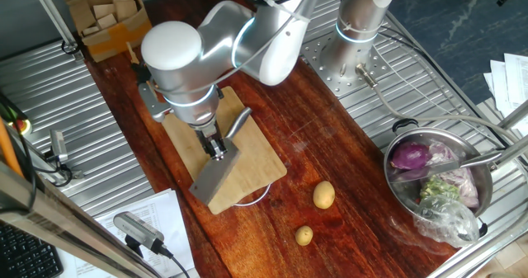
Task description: Chop the potatoes
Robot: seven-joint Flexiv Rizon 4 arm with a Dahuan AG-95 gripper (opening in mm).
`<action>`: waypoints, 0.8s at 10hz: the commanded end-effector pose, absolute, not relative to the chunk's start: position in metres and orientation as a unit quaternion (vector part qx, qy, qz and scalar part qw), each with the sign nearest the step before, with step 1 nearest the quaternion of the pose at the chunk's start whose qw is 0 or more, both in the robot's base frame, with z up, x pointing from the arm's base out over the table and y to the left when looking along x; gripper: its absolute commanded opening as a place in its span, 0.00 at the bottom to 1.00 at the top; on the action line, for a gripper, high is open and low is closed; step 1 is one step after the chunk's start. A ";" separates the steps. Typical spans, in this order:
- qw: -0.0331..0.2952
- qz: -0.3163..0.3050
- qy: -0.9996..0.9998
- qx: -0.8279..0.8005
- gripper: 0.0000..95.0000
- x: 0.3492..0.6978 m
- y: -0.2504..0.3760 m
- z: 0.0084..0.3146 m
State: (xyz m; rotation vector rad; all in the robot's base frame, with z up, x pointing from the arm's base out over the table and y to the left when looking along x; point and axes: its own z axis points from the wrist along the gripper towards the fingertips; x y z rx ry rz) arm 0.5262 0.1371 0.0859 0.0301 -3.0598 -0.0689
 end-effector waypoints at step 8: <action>0.042 -0.009 -0.999 0.033 0.20 0.525 0.128 0.095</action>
